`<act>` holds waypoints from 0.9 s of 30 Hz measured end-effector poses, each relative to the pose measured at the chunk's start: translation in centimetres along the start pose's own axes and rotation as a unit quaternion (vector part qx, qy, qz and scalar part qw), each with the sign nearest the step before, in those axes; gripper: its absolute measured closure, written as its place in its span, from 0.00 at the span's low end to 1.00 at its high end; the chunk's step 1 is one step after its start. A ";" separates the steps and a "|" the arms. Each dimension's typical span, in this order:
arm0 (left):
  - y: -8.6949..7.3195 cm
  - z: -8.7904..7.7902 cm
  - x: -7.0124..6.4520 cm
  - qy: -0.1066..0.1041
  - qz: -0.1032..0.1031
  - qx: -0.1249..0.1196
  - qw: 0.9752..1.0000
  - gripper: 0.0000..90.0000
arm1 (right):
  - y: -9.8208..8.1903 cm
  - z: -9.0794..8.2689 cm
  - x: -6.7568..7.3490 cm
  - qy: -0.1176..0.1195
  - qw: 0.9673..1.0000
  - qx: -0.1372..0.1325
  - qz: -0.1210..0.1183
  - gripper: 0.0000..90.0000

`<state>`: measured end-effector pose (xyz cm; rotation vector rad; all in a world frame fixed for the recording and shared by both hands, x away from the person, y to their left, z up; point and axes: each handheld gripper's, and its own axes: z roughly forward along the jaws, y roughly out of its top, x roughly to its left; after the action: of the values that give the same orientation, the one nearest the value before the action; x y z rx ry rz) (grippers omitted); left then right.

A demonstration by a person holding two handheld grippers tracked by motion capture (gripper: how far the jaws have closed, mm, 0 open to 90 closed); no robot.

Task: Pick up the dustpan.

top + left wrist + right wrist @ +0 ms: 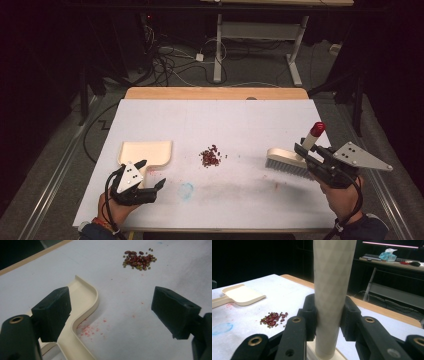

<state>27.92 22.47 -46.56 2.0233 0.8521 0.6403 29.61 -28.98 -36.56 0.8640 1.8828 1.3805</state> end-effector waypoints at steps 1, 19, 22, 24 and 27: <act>0.0 0.0 0.0 0.000 -0.001 0.000 1.000 0.18 | 0.0 0.0 -0.1 0.000 1.000 -0.001 -0.002 0.78; 0.0 -4.0 1.8 0.072 -0.111 0.080 0.988 0.19 | 0.9 1.4 0.6 0.017 1.000 -0.007 -0.013 0.78; -0.8 -3.5 2.5 0.058 -0.154 0.105 0.981 0.24 | 0.9 1.7 0.5 0.017 1.000 -0.005 -0.012 0.78; -1.4 -2.6 2.9 0.042 -0.185 0.124 0.974 0.25 | 1.0 1.7 0.5 0.017 1.000 -0.006 -0.014 0.78; -1.6 -1.0 3.1 0.042 -0.202 0.143 0.968 0.26 | 1.2 1.8 0.6 0.014 1.000 -0.008 -0.016 0.78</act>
<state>28.65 25.97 -46.95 1.9916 1.4299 0.3897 30.84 -27.22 -35.94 0.8079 1.8965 1.3941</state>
